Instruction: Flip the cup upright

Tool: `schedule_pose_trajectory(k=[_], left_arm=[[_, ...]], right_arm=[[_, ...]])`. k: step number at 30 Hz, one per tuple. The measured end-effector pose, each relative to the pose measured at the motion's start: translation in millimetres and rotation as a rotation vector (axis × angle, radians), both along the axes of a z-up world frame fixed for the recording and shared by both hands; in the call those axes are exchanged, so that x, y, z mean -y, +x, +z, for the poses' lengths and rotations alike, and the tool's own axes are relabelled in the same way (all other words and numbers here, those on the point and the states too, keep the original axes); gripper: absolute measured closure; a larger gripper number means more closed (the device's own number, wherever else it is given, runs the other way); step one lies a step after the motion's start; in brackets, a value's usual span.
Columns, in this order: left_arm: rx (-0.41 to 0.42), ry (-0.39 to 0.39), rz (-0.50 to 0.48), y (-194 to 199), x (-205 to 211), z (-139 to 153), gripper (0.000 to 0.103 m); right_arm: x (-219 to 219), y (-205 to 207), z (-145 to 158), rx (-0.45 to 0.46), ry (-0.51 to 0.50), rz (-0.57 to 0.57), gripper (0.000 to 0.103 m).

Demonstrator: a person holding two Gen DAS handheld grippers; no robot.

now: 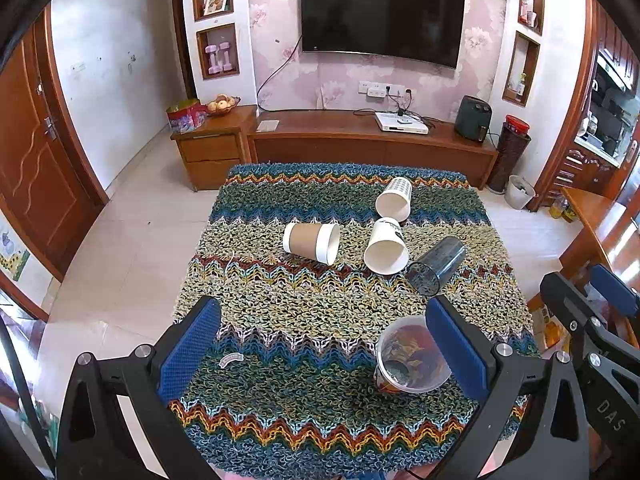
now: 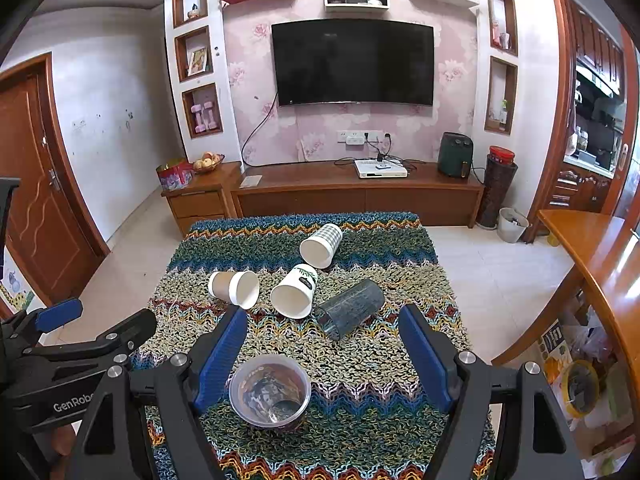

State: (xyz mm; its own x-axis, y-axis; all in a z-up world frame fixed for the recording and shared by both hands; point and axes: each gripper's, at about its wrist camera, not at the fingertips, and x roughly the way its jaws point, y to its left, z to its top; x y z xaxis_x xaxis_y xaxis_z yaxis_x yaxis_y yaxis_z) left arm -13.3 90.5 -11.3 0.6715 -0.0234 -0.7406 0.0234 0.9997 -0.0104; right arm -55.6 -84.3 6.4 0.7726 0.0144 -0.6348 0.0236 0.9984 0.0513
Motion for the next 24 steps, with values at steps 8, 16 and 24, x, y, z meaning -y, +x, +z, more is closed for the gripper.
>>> schedule_pose_trajectory(k=[8,16,24], left_arm=[[-0.003,0.011,0.009,3.6,0.1,-2.9,0.001],[-0.004,0.017,0.020,6.1,-0.5,-8.9,0.001],[-0.013,0.023,0.024,7.1,1.6,-14.6,0.001]], right_arm=[[1.5,2.8,-3.0,-0.012,0.005,0.001,0.024],[1.9,7.0,-6.2,-0.020,0.009,0.003,0.024],[1.2,7.7,-10.0,-0.024,0.013,0.006,0.024]])
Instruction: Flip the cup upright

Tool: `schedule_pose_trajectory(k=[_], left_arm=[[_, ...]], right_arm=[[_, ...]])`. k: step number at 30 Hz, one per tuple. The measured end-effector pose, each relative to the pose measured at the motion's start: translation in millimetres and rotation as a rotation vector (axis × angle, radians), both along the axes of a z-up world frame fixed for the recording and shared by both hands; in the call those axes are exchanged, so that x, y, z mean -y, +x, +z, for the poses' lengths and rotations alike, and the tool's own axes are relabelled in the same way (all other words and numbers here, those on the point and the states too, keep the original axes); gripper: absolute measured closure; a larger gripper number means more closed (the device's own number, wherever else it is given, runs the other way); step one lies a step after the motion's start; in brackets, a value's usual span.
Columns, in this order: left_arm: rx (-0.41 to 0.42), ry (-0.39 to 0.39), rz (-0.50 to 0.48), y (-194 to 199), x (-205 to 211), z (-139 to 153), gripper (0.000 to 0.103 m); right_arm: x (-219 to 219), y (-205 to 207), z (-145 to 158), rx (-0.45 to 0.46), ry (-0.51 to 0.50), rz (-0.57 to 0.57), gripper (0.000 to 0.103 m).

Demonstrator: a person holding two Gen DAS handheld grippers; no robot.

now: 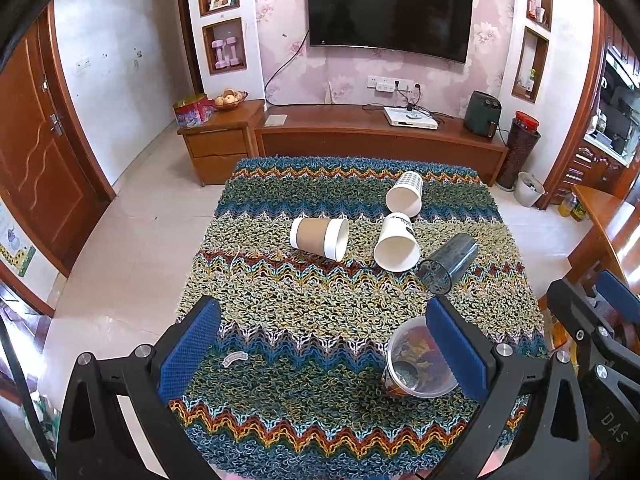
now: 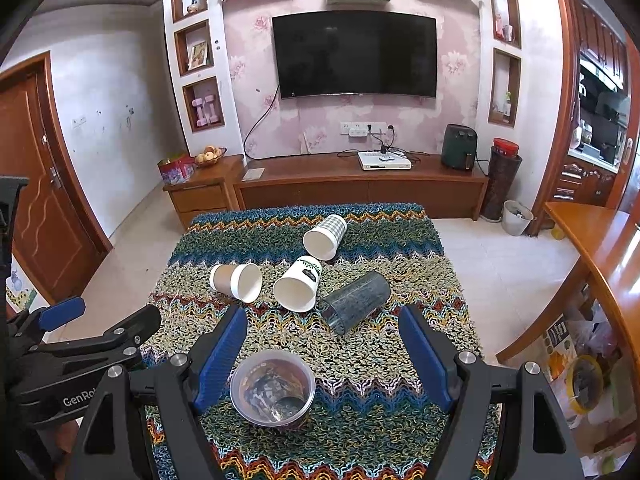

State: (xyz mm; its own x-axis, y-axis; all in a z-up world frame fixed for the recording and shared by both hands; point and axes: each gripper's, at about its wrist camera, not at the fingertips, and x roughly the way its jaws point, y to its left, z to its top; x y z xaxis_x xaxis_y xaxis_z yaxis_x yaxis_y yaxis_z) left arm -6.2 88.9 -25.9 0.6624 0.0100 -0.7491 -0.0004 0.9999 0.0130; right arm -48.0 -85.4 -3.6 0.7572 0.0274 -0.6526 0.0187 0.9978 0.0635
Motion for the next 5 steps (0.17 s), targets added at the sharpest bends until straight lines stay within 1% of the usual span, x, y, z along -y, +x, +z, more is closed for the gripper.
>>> schedule_pose_trajectory(k=[5], left_arm=[[0.000,-0.002,-0.001,0.3,-0.3,0.3,0.001]], right_arm=[[0.0,0.6,-1.5,-0.001,0.000,-0.002,0.024]])
